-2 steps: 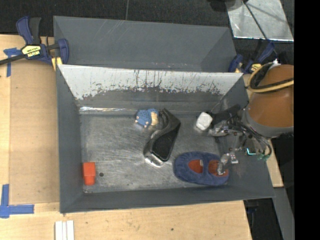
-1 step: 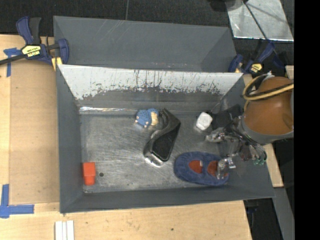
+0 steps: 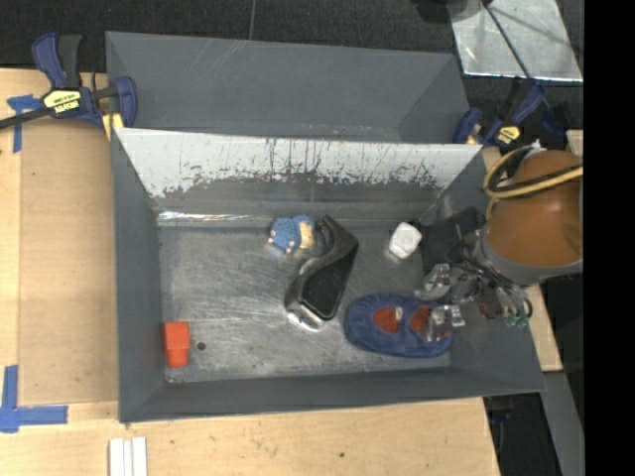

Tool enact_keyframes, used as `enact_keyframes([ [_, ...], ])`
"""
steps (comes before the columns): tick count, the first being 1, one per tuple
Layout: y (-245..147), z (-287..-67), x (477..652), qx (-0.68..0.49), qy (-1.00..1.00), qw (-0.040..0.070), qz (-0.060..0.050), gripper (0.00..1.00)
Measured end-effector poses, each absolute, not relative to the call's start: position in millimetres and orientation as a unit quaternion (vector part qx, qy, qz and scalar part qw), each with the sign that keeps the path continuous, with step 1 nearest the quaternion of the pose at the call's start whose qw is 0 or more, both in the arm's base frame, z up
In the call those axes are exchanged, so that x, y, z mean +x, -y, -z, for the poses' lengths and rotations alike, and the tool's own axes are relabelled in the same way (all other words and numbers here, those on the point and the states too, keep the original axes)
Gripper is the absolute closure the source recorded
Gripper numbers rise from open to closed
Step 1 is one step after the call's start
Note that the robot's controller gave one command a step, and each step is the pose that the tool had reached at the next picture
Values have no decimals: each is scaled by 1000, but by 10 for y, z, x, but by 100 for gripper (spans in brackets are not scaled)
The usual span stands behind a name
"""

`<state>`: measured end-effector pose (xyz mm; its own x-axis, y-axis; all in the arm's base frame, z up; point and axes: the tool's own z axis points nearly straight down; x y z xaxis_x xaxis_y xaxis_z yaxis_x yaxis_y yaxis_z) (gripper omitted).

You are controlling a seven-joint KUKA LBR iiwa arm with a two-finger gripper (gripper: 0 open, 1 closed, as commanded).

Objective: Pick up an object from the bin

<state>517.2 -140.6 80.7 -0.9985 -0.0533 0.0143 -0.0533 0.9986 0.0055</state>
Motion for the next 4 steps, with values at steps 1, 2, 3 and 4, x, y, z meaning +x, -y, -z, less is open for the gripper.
enact_keyframes([
  [1, 1158, -2011, 5171, 32, 999, -6, -1, 100],
  [2, 805, -1297, 5167, 30, 1000, 2, 1, 100],
  [3, 342, -1317, 5215, 27, 1000, 0, 1, 100],
  [4, -15, -1233, 5474, 24, 1000, 1, -1, 100],
])
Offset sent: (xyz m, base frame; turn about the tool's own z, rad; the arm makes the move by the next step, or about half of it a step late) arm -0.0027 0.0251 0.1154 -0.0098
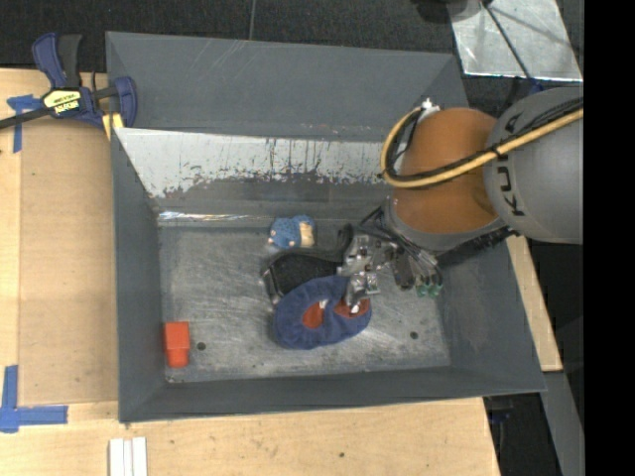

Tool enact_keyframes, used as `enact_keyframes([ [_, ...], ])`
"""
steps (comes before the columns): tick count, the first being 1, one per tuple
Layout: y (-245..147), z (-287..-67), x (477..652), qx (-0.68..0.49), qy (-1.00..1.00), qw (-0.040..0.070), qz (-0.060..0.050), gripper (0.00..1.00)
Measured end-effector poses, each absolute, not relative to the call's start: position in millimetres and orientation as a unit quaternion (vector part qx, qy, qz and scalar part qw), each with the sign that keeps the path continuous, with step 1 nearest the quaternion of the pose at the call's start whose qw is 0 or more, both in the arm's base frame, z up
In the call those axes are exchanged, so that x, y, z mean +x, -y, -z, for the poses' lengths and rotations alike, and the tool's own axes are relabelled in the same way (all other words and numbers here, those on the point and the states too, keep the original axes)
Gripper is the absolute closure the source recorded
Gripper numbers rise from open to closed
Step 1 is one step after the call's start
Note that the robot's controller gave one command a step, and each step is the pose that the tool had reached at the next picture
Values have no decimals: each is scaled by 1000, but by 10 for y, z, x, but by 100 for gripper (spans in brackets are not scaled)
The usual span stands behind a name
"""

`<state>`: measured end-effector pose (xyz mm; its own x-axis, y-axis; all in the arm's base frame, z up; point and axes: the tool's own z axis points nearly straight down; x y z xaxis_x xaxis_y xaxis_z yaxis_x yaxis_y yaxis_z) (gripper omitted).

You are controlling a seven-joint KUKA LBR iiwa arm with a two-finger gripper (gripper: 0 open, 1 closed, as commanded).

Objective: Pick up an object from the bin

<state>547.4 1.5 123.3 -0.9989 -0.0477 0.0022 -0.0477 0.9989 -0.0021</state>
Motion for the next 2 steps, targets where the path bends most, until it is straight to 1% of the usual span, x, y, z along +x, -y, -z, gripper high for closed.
enact_keyframes([
  [1, -519, -1360, 5331, 22, 1000, 0, 1, 100],
  [2, -328, -1133, 5233, 104, 995, -2, 0, 100],
])
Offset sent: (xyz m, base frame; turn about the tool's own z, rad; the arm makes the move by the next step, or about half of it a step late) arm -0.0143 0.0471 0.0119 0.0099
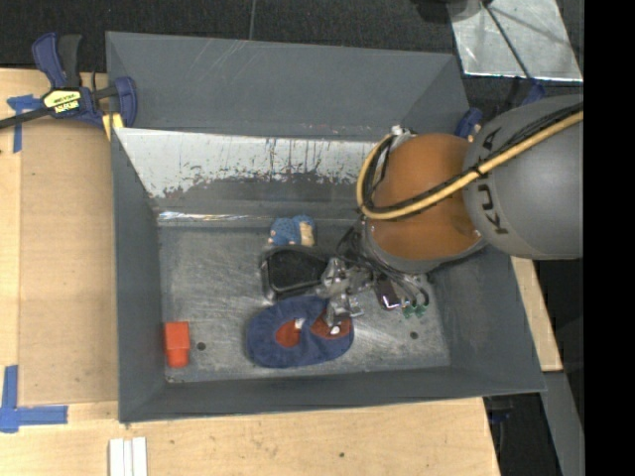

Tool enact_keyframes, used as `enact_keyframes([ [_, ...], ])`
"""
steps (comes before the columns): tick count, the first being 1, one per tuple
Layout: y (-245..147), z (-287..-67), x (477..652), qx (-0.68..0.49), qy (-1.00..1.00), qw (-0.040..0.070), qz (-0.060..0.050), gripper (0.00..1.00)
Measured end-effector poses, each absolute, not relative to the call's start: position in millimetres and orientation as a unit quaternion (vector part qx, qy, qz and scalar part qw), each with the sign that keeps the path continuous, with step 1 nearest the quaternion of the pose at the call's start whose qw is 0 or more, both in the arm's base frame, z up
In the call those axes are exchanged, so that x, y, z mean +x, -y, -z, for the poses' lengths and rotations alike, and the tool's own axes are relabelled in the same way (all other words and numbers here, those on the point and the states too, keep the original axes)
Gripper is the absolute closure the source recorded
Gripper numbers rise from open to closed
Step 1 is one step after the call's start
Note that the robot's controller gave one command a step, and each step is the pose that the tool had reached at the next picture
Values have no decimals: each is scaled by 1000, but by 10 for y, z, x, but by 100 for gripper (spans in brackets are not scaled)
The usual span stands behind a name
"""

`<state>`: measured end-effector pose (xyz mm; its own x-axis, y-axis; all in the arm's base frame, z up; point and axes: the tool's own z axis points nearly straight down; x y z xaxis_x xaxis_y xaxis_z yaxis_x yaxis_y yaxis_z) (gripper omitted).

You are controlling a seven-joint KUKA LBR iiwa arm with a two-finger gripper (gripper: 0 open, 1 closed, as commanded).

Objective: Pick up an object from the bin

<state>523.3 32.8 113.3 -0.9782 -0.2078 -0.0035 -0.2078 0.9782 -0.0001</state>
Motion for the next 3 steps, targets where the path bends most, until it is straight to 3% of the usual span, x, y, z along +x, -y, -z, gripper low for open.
enact_keyframes([
  [1, -949, -1856, 5215, 8, -1000, 4, -2, 100],
  [2, -874, -1162, 4953, -59, -998, 4, 0, 100],
  [3, -1000, -1404, 5239, 8, -1000, 3, -1, 100],
])
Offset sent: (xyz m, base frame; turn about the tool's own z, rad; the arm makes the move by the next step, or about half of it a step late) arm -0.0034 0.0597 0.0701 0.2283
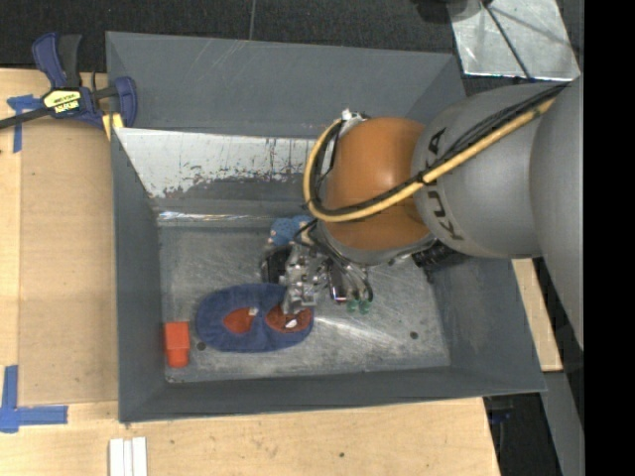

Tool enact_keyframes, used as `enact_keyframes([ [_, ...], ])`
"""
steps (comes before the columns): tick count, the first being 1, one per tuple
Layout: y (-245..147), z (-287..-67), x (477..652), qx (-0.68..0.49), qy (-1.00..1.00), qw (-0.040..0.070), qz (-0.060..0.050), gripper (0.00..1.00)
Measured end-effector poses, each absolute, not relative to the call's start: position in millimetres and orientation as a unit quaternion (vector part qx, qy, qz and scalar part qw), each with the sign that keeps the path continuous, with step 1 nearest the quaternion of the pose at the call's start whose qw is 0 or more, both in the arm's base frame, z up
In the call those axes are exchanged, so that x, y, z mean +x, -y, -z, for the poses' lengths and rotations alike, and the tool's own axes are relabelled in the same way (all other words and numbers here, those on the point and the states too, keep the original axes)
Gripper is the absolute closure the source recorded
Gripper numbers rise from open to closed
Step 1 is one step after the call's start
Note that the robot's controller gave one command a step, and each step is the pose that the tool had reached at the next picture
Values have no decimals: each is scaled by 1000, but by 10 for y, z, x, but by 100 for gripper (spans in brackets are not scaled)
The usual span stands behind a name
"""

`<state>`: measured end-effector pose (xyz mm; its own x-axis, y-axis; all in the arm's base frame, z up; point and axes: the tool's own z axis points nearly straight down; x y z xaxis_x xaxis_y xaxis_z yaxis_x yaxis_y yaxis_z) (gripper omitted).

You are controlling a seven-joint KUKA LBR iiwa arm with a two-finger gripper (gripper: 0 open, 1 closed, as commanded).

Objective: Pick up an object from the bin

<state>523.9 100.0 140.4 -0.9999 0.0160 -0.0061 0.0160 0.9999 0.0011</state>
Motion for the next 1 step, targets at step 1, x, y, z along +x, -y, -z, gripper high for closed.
enact_keyframes([
  [1, -1051, -1248, 5443, 81, -997, -3, -1, 100],
])
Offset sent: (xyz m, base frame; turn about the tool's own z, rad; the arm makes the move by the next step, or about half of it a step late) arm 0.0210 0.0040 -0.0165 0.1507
